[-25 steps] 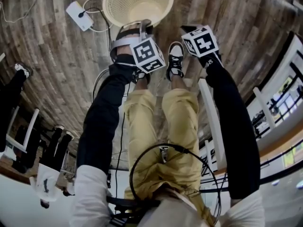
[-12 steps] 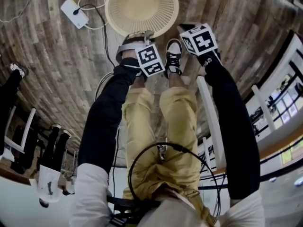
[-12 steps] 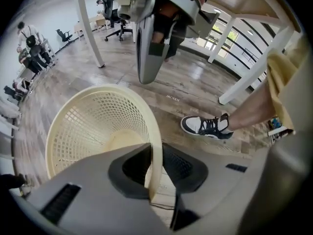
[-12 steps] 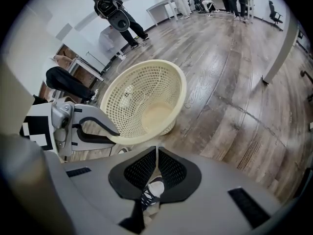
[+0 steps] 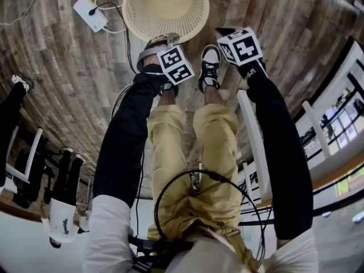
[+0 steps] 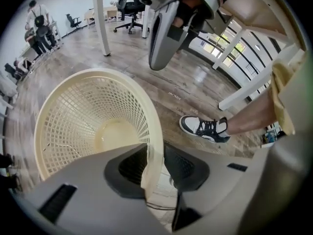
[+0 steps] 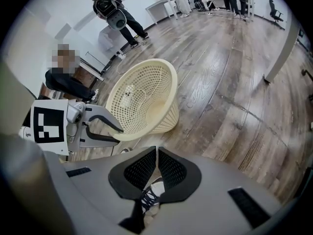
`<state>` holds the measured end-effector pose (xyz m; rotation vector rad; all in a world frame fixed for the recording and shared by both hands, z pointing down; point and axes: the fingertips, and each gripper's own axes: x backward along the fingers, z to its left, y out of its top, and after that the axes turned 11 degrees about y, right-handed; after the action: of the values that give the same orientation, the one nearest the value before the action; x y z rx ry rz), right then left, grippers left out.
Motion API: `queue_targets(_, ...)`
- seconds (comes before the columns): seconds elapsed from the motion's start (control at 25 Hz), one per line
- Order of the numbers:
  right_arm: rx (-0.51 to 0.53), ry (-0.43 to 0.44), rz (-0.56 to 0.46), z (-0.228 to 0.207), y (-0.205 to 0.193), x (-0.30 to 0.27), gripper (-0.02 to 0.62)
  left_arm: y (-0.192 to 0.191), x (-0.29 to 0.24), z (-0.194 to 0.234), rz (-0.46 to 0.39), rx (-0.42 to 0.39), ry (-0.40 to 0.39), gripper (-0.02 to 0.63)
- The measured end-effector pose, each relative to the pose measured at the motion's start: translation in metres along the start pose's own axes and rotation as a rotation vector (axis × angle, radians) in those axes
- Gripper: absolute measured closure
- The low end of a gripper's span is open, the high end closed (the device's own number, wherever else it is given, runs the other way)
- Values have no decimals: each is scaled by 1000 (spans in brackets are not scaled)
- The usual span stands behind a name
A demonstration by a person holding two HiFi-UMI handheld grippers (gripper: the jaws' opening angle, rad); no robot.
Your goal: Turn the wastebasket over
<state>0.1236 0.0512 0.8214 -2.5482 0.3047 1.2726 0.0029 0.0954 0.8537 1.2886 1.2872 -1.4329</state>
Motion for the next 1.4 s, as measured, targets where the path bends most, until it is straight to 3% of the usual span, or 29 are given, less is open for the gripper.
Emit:
queue_targets(0.08,1,2,-13,5,6,3,566,3,5,5,-4,26,-9,492)
queue_targets(0.36,23,-17,-30,38,16,27,566,6,59,17,-40,73,51,489)
queue_targets(0.44,29,-29,-58,50,25,40,566,4,79,27,-48,117,90,501)
queue_targets(0.56,34,-34,-130,75,44,63,568,4,113,48,-80,222,162,604)
queue_targets(0.84,127,-15,-232,160,87,123,572,4,202,87,-133,398,230,604)
queue_targets(1.12,144,-10,-322,236,109,204,574,21,321,104,-213,430,256,604)
queue_targets(1.4,157,-26,-468,288,156,301,573,35,430,146,-287,450,359,604)
